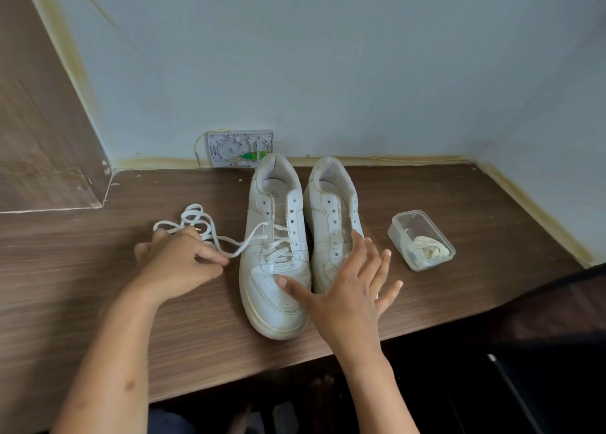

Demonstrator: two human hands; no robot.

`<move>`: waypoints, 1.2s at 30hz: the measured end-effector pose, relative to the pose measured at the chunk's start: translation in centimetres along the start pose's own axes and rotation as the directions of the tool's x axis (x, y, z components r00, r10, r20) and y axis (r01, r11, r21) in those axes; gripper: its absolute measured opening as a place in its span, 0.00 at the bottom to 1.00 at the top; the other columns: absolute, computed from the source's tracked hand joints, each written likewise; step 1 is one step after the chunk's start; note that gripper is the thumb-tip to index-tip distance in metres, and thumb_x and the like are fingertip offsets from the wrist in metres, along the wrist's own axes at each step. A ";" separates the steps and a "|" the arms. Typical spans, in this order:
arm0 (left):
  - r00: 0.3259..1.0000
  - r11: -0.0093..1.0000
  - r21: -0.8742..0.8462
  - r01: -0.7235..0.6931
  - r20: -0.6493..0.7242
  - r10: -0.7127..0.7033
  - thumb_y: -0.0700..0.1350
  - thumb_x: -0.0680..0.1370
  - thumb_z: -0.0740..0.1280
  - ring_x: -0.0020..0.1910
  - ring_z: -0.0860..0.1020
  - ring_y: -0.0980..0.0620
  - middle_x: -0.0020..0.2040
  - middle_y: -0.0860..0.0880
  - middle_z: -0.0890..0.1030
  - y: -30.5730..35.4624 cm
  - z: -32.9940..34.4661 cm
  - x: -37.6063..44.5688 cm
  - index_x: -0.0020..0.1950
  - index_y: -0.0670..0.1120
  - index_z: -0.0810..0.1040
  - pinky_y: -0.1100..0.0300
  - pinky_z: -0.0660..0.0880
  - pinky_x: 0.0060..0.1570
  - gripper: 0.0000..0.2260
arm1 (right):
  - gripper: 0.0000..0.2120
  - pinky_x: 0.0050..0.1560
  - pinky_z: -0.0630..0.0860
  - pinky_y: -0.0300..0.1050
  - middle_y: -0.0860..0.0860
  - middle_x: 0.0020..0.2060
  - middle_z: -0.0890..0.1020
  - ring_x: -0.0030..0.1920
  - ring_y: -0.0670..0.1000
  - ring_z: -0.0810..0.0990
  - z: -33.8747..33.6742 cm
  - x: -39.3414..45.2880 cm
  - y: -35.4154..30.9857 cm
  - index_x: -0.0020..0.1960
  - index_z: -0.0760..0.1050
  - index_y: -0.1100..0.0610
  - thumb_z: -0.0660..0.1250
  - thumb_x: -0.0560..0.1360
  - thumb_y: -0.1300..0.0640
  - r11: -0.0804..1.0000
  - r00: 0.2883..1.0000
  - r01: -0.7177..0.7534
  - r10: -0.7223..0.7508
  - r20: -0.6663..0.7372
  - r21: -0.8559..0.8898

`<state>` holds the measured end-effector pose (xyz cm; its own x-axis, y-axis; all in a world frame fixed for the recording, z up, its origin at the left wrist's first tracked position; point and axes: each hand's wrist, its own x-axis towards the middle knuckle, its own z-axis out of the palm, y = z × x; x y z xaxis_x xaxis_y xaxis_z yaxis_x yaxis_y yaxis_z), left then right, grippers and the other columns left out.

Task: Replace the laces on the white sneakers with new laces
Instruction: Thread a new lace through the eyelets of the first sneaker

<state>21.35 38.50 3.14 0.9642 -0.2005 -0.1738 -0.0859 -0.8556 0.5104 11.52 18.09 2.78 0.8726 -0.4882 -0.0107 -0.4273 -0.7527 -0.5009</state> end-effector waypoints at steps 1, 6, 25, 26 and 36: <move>0.998 0.999 0.030 0.018 -0.060 -0.016 0.53 0.75 0.70 0.58 0.65 0.51 0.50 0.61 0.74 -0.1 0.1 0.2 0.43 0.72 0.78 0.55 0.55 0.54 0.11 | 0.65 0.73 0.33 0.67 0.52 0.78 0.41 0.76 0.54 0.28 0.1 0.0 0.0 0.78 0.36 0.53 0.60 0.57 0.19 1.000 1.000 0.001 -0.001 0.000 0.000; 0.981 0.993 0.115 0.006 -0.192 0.016 0.55 0.74 0.72 0.53 0.61 0.52 0.53 0.60 0.70 -1.0 0.3 1.3 0.59 0.70 0.76 0.54 0.55 0.53 0.16 | 0.65 0.73 0.34 0.67 0.52 0.78 0.42 0.76 0.55 0.29 0.2 0.0 0.0 0.78 0.36 0.53 0.60 0.57 0.18 1.000 1.000 0.000 0.000 -0.003 0.005; 0.950 0.920 -0.280 -0.275 -0.227 0.214 0.55 0.70 0.75 0.58 0.67 0.54 0.53 0.60 0.74 -0.8 -0.4 1.0 0.39 0.62 0.83 0.57 0.60 0.60 0.03 | 0.58 0.72 0.32 0.67 0.50 0.78 0.44 0.76 0.53 0.29 0.1 -0.1 -0.1 0.78 0.43 0.48 0.64 0.60 0.22 0.996 0.998 0.061 -0.060 -0.026 0.071; 0.931 0.856 -0.393 -0.337 -0.273 0.241 0.56 0.69 0.76 0.58 0.70 0.55 0.52 0.59 0.75 -0.5 -0.9 0.7 0.41 0.59 0.84 0.60 0.62 0.60 0.04 | 0.54 0.72 0.31 0.66 0.49 0.77 0.45 0.76 0.52 0.30 0.2 0.0 -0.1 0.77 0.46 0.46 0.65 0.62 0.23 0.993 0.995 0.091 -0.088 -0.040 0.076; 0.814 0.544 -0.658 -0.520 -0.574 0.083 0.48 0.73 0.72 0.46 0.81 0.62 0.43 0.59 0.85 6.4 2.6 0.6 0.47 0.51 0.83 0.67 0.75 0.49 0.04 | 0.08 0.64 0.57 0.40 0.47 0.59 0.74 0.63 0.51 0.64 1.9 1.7 -2.2 0.54 0.79 0.50 0.71 0.76 0.53 0.913 0.825 0.392 -0.295 -0.482 0.113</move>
<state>20.76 31.66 4.06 0.9222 0.0400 0.3846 -0.3827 -0.0475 0.9226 14.43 19.76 2.24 0.7321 -0.3935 0.5561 -0.0210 -0.8290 -0.5589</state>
